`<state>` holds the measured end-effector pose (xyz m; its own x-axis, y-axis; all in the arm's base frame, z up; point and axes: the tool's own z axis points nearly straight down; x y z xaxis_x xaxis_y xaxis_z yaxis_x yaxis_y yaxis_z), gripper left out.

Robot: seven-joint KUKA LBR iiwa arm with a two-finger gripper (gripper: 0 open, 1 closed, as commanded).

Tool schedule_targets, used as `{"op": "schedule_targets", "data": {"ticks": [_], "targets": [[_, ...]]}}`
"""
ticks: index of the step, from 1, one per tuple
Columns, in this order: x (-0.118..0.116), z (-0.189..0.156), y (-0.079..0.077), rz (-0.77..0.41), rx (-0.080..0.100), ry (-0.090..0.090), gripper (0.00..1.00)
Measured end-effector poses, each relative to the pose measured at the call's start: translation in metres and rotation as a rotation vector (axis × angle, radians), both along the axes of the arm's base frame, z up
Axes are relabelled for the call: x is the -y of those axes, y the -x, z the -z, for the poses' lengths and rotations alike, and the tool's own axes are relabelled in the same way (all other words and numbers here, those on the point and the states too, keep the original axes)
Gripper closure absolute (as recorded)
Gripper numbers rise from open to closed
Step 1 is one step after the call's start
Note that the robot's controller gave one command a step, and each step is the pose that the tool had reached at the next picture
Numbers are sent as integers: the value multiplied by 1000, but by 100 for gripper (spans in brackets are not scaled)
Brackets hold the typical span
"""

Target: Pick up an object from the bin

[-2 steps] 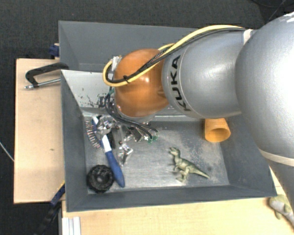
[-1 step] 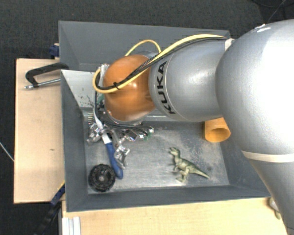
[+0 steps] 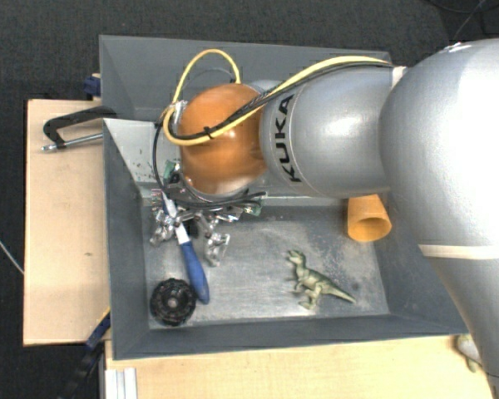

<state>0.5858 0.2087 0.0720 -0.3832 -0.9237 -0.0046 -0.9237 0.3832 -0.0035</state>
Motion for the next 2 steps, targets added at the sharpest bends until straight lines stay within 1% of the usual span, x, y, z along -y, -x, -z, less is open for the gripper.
{"op": "schedule_targets", "data": {"ticks": [1, 2], "targets": [[-2, -1, 0, -1, -1, -3, 100], [-1, -146, -2, -98, 8, -3, 100]]}}
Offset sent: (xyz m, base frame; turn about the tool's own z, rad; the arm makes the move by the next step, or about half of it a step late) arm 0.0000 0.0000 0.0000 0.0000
